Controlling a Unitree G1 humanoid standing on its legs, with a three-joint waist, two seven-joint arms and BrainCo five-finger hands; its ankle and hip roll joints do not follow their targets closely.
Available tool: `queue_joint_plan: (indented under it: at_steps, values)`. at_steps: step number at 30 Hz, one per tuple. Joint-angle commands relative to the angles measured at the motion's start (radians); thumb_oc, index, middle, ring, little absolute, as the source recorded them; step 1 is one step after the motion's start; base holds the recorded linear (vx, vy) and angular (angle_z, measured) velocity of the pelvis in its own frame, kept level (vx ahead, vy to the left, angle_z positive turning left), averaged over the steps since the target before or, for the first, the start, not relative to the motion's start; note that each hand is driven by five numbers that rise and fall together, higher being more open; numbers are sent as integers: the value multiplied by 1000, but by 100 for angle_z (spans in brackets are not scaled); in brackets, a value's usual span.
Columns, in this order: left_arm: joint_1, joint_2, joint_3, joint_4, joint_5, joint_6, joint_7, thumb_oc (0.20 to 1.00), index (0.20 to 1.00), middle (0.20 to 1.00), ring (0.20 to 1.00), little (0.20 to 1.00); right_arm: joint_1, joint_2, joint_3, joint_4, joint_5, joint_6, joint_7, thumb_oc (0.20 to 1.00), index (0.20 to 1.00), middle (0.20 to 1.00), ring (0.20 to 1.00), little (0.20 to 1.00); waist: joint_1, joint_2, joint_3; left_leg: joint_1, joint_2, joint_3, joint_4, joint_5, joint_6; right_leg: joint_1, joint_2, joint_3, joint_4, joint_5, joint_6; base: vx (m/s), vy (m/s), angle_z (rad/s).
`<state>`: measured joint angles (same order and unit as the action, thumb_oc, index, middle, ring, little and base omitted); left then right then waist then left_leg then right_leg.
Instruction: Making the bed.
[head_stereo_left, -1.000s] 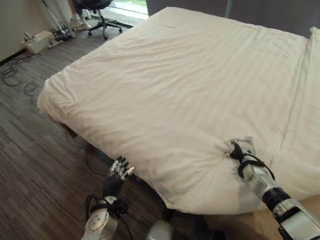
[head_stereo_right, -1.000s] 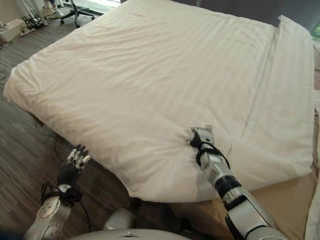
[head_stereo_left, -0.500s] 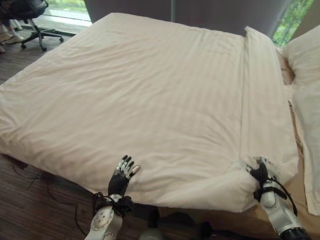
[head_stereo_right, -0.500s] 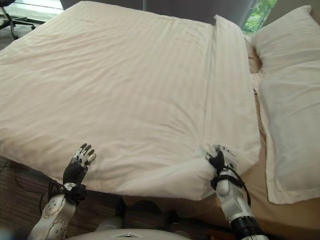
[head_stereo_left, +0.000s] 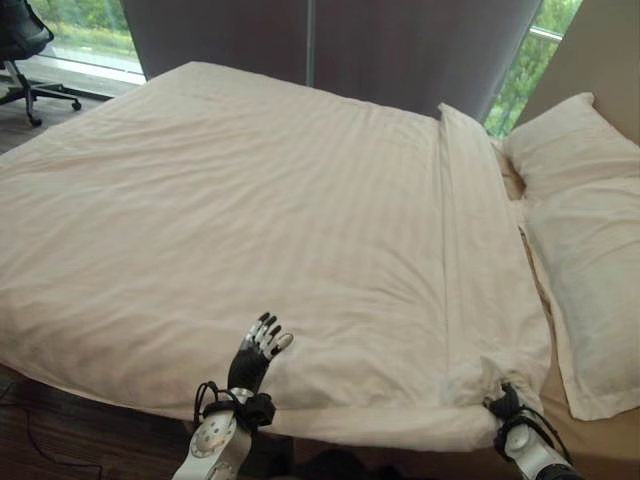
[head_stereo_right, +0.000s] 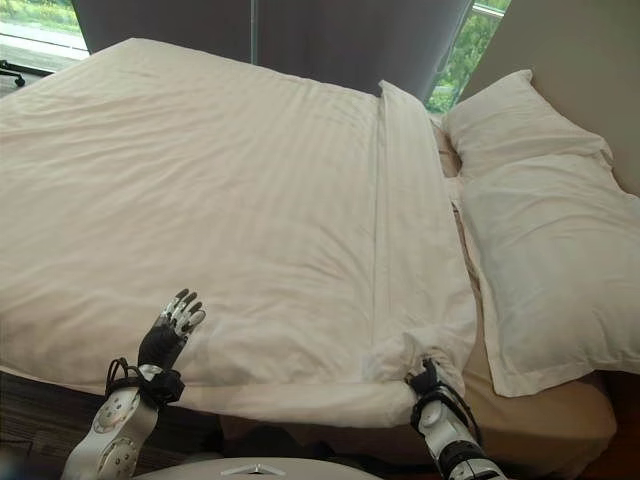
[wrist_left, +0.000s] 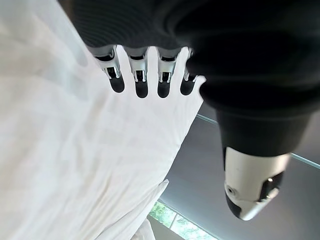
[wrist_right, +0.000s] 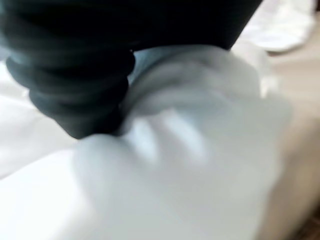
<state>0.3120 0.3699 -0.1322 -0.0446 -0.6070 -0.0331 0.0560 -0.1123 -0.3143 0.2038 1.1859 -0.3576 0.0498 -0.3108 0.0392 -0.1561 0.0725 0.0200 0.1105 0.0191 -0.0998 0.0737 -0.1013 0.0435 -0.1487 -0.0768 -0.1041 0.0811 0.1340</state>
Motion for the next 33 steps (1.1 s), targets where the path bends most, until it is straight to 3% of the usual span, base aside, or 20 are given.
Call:
queue_joint_plan:
  at_steps: [1, 12, 18, 20, 22, 24, 25, 28, 31, 33]
  values:
    - [-1, 2, 11, -97, 25, -15, -63, 1000, 1000, 1000, 1000, 1000, 66, -28, 42, 258, 10, 147, 165, 1000, 1000, 1000, 1000, 1000, 27, 44, 45, 88, -53, 21, 13, -169, 88, -18, -48, -53, 23, -13, 40, 30, -18, 10]
    - [26, 2, 39, -117, 3, -1, -126, 1000, 1000, 1000, 1000, 1000, 71, -213, 20, 251, 36, 111, 303, 1000, 1000, 1000, 1000, 1000, 52, 32, 49, 78, -49, 1, 13, -156, 79, -6, -54, -74, 17, -23, 35, 3, -23, 7]
    - [12, 3, 39, -128, -20, -5, -107, 1000, 1000, 1000, 1000, 1000, -17, -443, 0, 121, 79, 52, 316, 1000, 1000, 1000, 1000, 1000, 50, 25, 51, 75, -44, 3, 13, -150, 70, -8, -48, -69, 17, -23, 36, -14, -12, 3]
    - [19, -2, 50, -138, -28, -5, -94, 1000, 1000, 1000, 1000, 1000, -36, -542, -11, -24, 90, 38, 320, 1000, 1000, 1000, 1000, 1000, 39, 28, 52, 75, -41, 9, 13, -148, 67, -11, -45, -61, 17, -22, 35, -19, 14, -15]
    - [37, -12, 69, -145, -31, -5, -85, 1000, 1000, 1000, 1000, 1000, -12, -647, -53, -328, 102, 21, 319, 1000, 1000, 1000, 1000, 1000, 20, 33, 52, 79, -36, 18, 13, -149, 65, -11, -41, -53, 17, -25, 35, -3, 20, -17]
    - [61, -28, 102, -150, -35, -7, -79, 1000, 1000, 1000, 1000, 1000, 78, -745, -173, -662, 121, 12, 319, 1000, 1000, 1000, 1000, 1000, -1, 40, 44, 77, -32, 27, 13, -150, 64, -14, -39, -49, 17, -27, 34, 9, 15, -22]
    - [67, -38, 124, -154, -40, -13, -76, 1000, 1000, 1000, 1000, 1000, 161, -789, -302, -861, 122, 6, 302, 1000, 1000, 1000, 1000, 1000, -15, 46, 34, 73, -31, 28, 13, -148, 63, -21, -39, -49, 17, -28, 34, 11, 13, -16]
    - [54, -37, 131, -154, -30, -36, -50, 1000, 1000, 1000, 1000, 1000, 137, -790, -372, -965, 128, 0, 230, 1000, 1000, 1000, 1000, 1000, -14, 56, 24, 71, -28, 25, 13, -149, 61, -20, -38, -48, 17, -31, 33, 9, -2, -4]
    - [44, -22, 128, -159, -39, -55, -32, 1000, 1000, 1000, 1000, 1000, 45, -641, -338, -981, 341, -50, 156, 1000, 1000, 1000, 1000, 1000, -7, 69, 30, 76, -24, 21, 13, -151, 57, -11, -34, -50, 17, -39, 27, 16, -39, -2]
    - [44, -17, 129, -164, -49, -58, -34, 1000, 1000, 1000, 1000, 1000, -8, -521, -317, -946, 468, -82, 124, 200, 200, 200, 200, 200, 1, 77, 32, 74, -23, 17, 13, -148, 56, -9, -33, -54, 17, -43, 23, 10, -39, -3]
